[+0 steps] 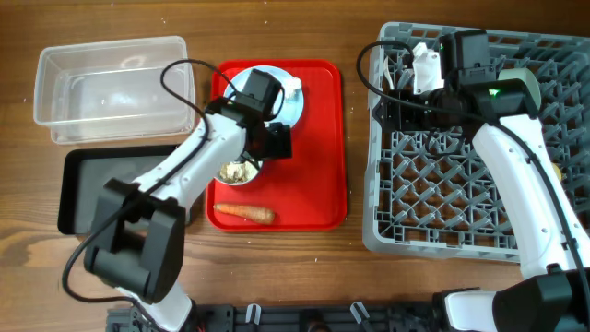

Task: Sort waste into correct bins and load items into the dishwasher rack
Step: 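Grasp the light-blue rice bowl with the left gripper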

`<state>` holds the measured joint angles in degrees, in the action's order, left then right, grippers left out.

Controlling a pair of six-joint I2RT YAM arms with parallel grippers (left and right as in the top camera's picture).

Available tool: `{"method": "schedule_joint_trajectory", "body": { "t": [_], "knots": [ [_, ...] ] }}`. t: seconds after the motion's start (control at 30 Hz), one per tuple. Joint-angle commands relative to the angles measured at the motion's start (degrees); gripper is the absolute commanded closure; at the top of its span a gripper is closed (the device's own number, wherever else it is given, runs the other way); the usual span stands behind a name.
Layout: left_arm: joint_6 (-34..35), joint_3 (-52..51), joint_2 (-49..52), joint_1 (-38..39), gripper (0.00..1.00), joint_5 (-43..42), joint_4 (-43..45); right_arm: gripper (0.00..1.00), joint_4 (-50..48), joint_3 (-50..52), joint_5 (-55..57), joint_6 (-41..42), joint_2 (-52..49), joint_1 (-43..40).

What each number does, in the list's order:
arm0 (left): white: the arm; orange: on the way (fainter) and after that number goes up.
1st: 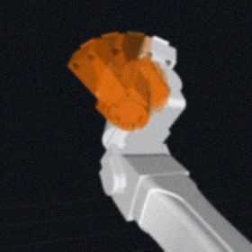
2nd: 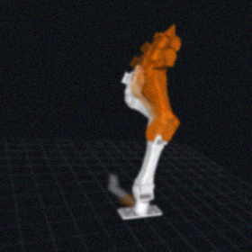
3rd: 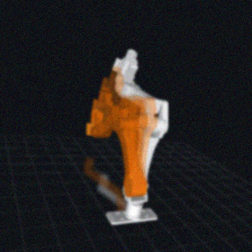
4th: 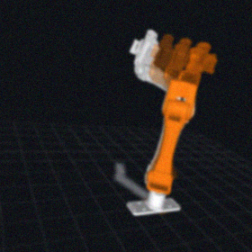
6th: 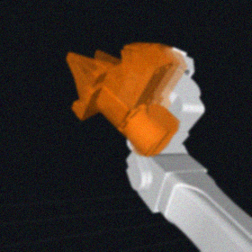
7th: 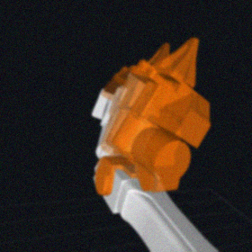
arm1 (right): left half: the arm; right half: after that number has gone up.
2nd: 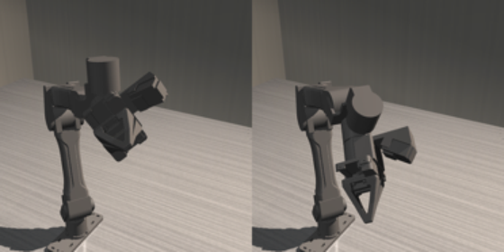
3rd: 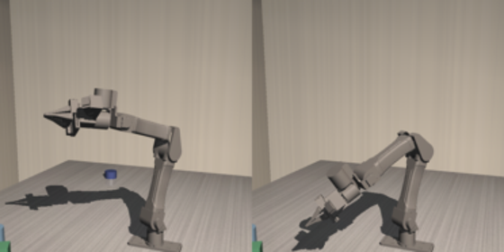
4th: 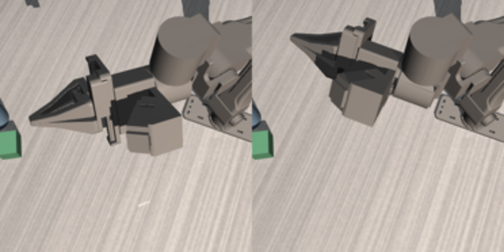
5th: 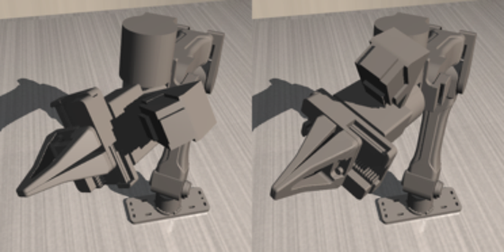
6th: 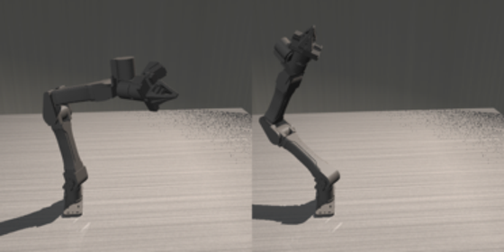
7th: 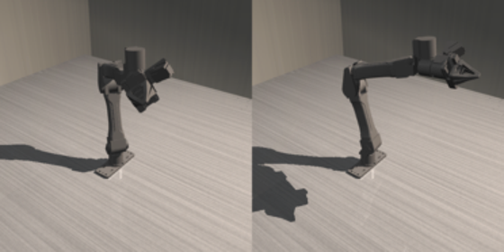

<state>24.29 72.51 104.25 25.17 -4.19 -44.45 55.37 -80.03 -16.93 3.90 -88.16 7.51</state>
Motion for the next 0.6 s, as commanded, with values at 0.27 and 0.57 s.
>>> {"method": "schedule_joint_trajectory", "body": {
  "t": [0.27, 0.57],
  "knots": [
    [0.2, 0.2, 4.5, 0.6, 0.48, 2.4, 1.2, 0.22, 1.6, -0.1, -1.1, 0.8, 0.0, 0.2],
    [0.1, 0.1, 5.7, 1.9, 0.78, 2.4, 1.6, 0.22, 1.7, -0.1, -1.1, 0.8, 0.0, 0.2]
  ]
}}
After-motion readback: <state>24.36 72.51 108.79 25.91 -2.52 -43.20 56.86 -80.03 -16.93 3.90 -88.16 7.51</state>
